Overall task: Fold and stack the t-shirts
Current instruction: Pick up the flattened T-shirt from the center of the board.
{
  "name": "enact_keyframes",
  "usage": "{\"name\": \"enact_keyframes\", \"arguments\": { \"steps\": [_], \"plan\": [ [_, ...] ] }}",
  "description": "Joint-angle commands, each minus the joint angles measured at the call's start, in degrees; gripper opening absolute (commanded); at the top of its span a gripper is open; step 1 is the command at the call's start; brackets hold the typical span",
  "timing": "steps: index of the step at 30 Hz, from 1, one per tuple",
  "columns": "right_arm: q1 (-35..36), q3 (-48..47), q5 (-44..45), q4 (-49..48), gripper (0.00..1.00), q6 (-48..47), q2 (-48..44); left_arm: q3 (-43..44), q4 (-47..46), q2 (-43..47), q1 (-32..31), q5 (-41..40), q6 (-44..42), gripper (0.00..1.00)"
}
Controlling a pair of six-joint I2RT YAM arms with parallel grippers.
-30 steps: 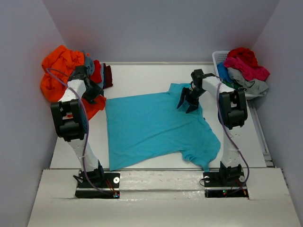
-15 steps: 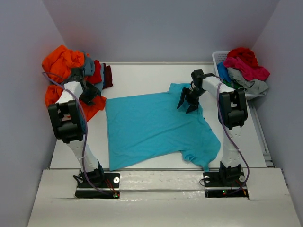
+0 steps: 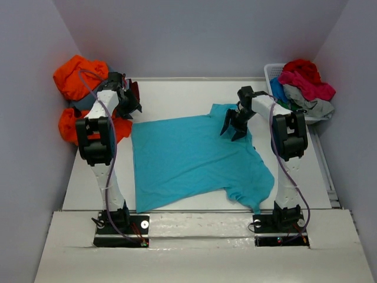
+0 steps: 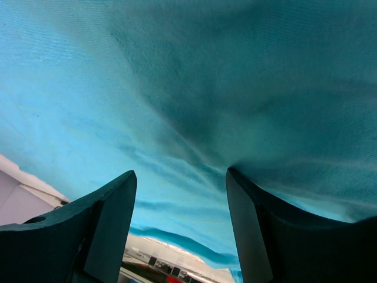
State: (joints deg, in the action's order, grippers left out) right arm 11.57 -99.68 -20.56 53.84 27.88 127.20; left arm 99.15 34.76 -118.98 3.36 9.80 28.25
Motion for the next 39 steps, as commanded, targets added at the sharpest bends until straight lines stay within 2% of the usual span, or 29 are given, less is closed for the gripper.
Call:
{"name": "enact_keyframes", "arguments": {
  "steps": [1,6,12,19,27,34,39],
  "plan": [
    [-0.9,-0.2,7.2,-0.4,0.69,-1.5,2.8,4.2,2.9,-2.2,-2.5,0.9,-5.3,0.63],
    [-0.9,-2.8,9.3,-1.9,0.69,0.6,-0.1,3.2,2.3,-2.8,-3.6,2.1,-6.5,0.63],
    [-0.9,-11.1,9.2,0.7,0.69,1.0,2.3,2.5,1.4,-3.8,-3.6,4.3,-6.9,0.63],
    [-0.9,-13.4,10.0,0.0,0.69,0.9,2.7,0.0,0.5,-5.1,-3.6,1.8,-5.9,0.63],
    [-2.0,-21.8,15.1,-1.5,0.69,1.8,6.8,-0.6,2.4,-4.5,-4.1,-2.1,-5.1,0.63],
    [-5.0,-33.3,16.3,-0.4,0.69,3.8,11.7,-0.7,3.4,-3.7,-4.1,-3.0,-5.4,0.63],
    [-6.1,-34.4,17.4,-1.5,0.69,4.1,11.8,-0.8,3.6,-3.5,-4.1,-2.9,-5.5,0.63]
  ]
}}
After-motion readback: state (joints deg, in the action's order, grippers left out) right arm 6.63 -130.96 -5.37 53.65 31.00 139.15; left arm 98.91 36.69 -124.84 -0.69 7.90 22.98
